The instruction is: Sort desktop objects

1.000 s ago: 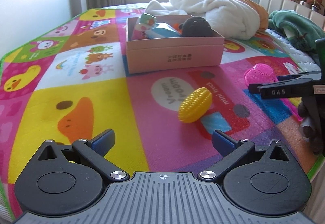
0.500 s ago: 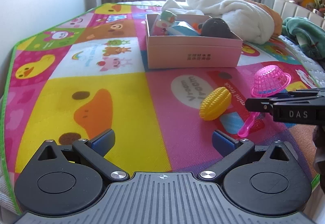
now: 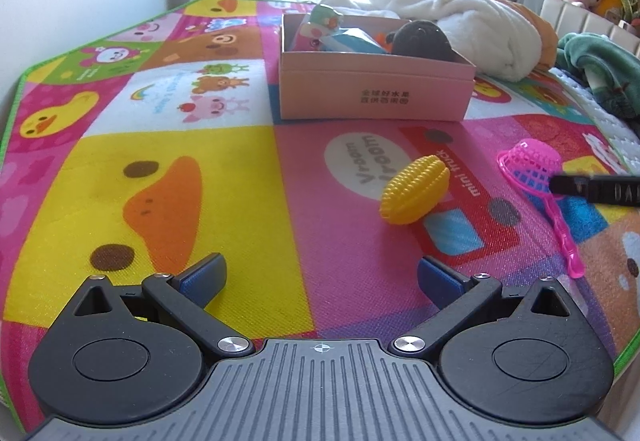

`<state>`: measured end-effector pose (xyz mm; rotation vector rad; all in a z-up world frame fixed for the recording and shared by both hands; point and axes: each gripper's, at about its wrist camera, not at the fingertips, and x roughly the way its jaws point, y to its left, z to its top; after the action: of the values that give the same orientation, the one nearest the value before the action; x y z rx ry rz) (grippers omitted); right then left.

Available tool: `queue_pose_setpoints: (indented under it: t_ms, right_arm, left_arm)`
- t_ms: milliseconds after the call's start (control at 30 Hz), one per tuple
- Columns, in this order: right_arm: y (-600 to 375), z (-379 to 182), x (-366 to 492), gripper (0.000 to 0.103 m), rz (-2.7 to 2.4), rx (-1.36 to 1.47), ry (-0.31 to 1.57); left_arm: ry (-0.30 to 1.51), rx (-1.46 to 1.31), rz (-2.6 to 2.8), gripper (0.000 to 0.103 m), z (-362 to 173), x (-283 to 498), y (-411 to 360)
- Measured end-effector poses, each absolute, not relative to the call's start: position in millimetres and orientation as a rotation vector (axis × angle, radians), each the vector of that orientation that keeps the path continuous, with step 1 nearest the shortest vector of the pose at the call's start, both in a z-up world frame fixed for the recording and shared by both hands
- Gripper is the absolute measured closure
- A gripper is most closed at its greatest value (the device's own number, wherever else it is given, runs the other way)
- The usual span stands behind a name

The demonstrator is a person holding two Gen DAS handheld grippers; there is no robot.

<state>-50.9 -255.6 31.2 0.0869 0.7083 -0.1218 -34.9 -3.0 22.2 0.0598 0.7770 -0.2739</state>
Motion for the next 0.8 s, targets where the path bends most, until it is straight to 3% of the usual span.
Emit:
queue_pose_setpoints:
  t_ms: [133,200,267,300,500,800]
  right_arm:
    - [-248.7,35.1,-38.9,0.033,-0.075,0.118,0.677]
    - [-233.7,36.6,-36.6,0.041,0.007,0.097,0.658]
    - [-217.1,38.0,-35.4,0.060,0.075,0.050,0.653]
    - [-211.2,39.1,-35.0,0.061,0.088,0.030,0.644]
    - [-224.7,42.9,-39.3,0.059,0.037,0.031,0.621]
    - [-250.6,23.7,-59.0,0.041,-0.019,0.035,0.663]
  left_arm:
    - [0.793,0.058,-0.278,0.000,20.7,-34.1,-0.9]
    - [0.791,0.065,-0.279,0.000,21.4,-35.2,-1.5]
    - [0.782,0.054,-0.278,0.000,25.6,-35.7,-1.6]
    - [0.782,0.044,-0.292,0.000,28.5,-34.7,-2.1]
    - [0.746,0.106,-0.340,0.000,36.4,-17.1,-29.1]
    - [0.765,0.249,-0.231,0.000,30.1,-0.1,-30.8]
